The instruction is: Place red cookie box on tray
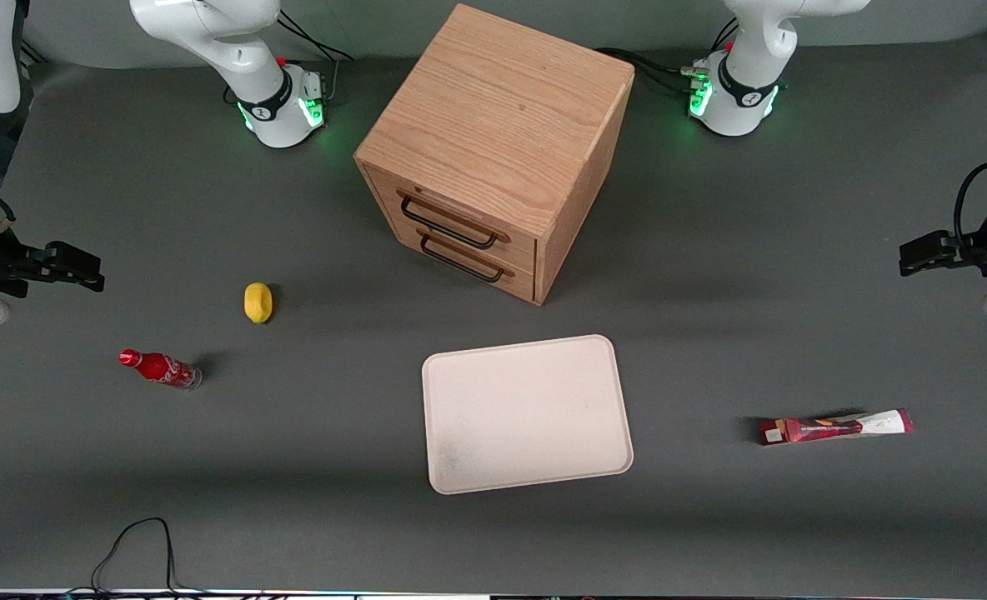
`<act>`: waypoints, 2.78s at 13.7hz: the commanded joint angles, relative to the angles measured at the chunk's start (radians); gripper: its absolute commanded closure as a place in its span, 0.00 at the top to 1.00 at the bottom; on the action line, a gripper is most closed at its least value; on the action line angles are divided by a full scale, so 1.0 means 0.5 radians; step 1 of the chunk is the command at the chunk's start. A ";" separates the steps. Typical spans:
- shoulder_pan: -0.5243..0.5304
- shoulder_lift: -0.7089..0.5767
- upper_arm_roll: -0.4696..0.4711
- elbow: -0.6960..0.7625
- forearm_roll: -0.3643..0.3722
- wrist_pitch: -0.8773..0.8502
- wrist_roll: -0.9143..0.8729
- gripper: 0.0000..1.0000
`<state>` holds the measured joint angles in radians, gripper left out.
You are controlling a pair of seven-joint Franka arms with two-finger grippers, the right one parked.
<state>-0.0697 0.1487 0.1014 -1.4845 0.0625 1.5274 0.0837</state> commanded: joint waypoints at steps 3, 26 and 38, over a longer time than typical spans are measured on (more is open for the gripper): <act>-0.014 0.015 0.006 0.051 -0.005 -0.021 -0.029 1.00; -0.005 0.055 0.012 0.097 0.016 -0.036 0.001 1.00; 0.115 0.515 0.328 0.609 -0.012 -0.018 1.861 0.99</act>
<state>-0.0395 0.3279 0.2548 -1.2994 0.0634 1.5304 0.7981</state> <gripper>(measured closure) 0.004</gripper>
